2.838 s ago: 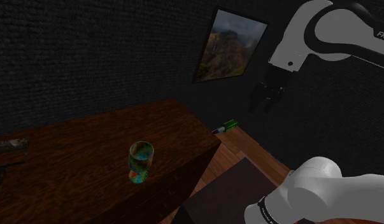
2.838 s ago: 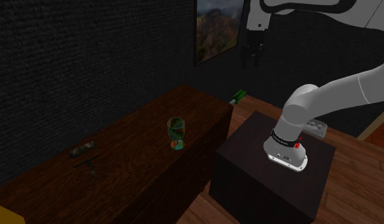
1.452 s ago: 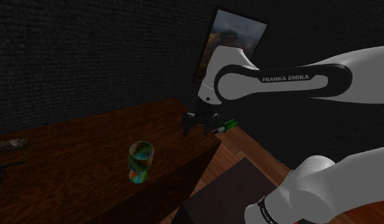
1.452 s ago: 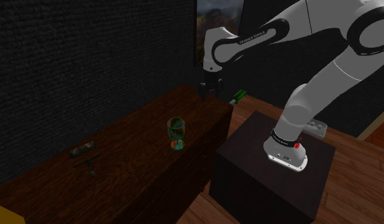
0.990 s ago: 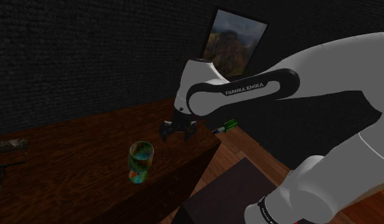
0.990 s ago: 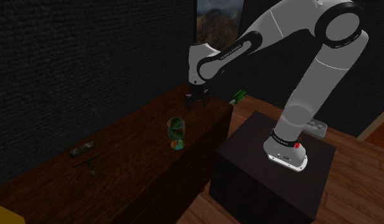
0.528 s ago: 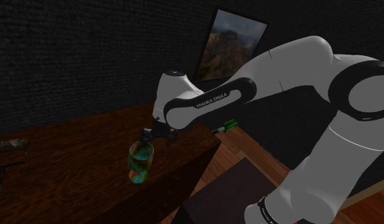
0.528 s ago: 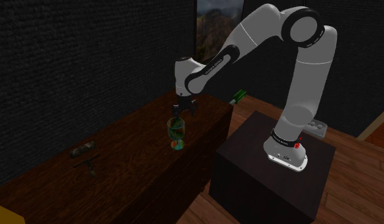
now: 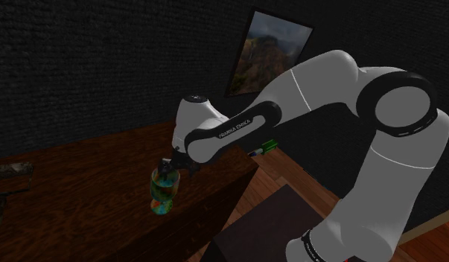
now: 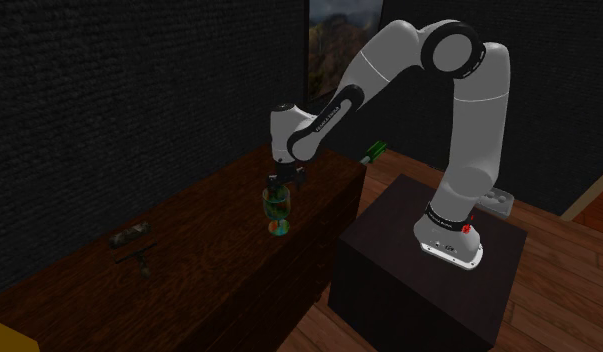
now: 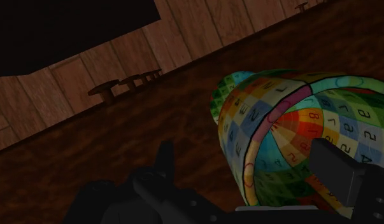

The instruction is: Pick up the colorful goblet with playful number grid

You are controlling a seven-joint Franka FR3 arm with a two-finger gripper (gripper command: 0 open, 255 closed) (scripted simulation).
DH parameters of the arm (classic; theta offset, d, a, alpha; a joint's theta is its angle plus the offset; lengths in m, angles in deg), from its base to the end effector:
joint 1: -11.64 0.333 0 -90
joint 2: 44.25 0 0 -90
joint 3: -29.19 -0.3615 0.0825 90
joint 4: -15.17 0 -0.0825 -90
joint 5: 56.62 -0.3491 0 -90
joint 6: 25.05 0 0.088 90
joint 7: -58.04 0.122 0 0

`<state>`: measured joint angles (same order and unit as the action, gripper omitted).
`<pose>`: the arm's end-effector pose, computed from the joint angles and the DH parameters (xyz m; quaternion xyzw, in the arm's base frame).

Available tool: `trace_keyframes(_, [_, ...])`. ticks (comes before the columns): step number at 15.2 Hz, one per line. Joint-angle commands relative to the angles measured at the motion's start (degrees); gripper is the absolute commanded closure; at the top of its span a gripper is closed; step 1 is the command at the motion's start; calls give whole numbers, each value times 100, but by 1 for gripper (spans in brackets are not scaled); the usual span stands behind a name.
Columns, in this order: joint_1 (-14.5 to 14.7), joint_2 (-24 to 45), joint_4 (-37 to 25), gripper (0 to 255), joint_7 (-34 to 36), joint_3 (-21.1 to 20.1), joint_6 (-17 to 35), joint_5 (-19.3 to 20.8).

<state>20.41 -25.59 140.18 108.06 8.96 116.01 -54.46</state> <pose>0.4842 0.2613 0.3014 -0.9835 0.1754 0.0373 0.0261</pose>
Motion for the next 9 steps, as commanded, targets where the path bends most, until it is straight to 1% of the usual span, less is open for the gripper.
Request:
trace_keyframes(1, [9,78,23,0,10,23,98,37])
trace_keyframes(2, [9,78,22,0,10,23,98,37])
trace_keyframes(3, [6,68,23,255,6,21,89,32])
trace_keyframes(9, [7,62,23,255,7,19,83,30])
